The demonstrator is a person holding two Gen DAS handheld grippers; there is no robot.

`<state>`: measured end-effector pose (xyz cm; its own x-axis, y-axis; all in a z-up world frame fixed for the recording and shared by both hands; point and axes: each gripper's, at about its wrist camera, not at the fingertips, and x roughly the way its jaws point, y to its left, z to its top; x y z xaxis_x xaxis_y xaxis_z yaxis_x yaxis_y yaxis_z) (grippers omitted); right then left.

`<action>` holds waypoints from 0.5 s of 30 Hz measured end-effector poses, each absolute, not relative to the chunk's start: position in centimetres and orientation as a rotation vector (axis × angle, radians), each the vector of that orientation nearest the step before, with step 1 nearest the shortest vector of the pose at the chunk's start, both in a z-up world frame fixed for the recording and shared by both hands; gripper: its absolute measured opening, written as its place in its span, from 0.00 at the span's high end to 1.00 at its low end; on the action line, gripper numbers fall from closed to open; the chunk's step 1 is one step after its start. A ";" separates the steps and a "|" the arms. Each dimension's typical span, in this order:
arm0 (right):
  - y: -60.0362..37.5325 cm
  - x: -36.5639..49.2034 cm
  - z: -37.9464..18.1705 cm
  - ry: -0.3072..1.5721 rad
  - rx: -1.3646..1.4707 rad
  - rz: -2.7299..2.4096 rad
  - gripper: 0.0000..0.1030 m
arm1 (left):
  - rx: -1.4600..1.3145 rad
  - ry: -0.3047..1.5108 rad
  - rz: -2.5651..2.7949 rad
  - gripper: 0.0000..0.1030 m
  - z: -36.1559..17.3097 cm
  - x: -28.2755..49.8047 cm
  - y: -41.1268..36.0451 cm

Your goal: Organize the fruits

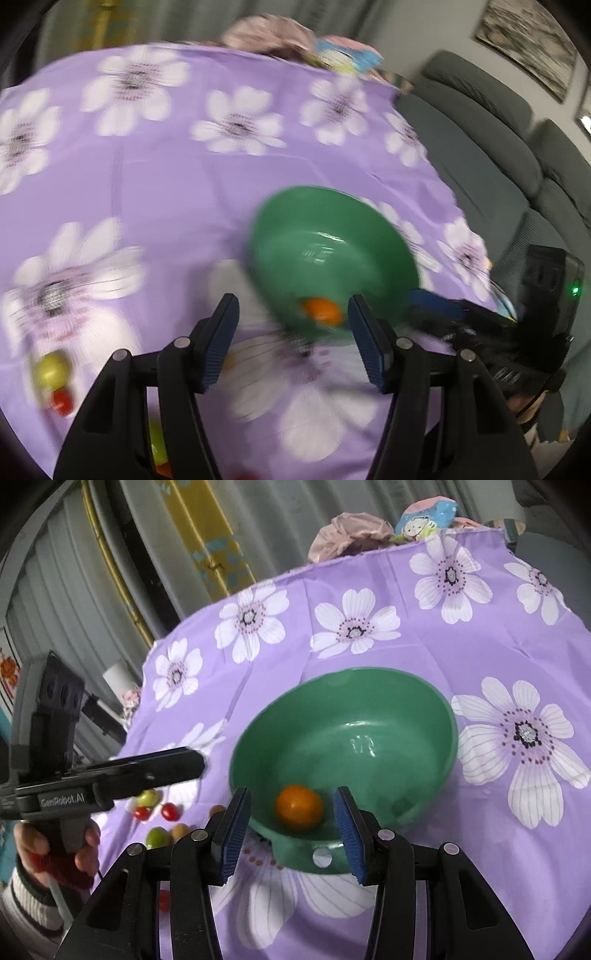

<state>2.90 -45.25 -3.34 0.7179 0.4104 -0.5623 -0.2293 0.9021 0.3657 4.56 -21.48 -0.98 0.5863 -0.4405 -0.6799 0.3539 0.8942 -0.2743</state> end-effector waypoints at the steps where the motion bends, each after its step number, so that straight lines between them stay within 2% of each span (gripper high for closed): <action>1: -45.2 2.7 -3.2 0.680 0.286 0.366 0.54 | -0.122 0.819 -0.435 0.40 -0.9 4.2 -20.4; 9: -43.4 2.0 -2.8 0.686 0.274 0.422 0.54 | -0.231 0.818 -0.206 0.40 -1.2 0.0 -10.7; 15: -40.3 1.9 -3.1 0.720 0.238 0.486 0.54 | -0.293 0.862 -0.153 0.40 -3.0 -2.7 -7.6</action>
<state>1.86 -40.33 -3.07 0.6475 0.5028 -0.5727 -0.3427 0.8633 0.3704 -2.67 -7.61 -2.96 0.6432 -0.2503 -0.7236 0.0148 0.9489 -0.3151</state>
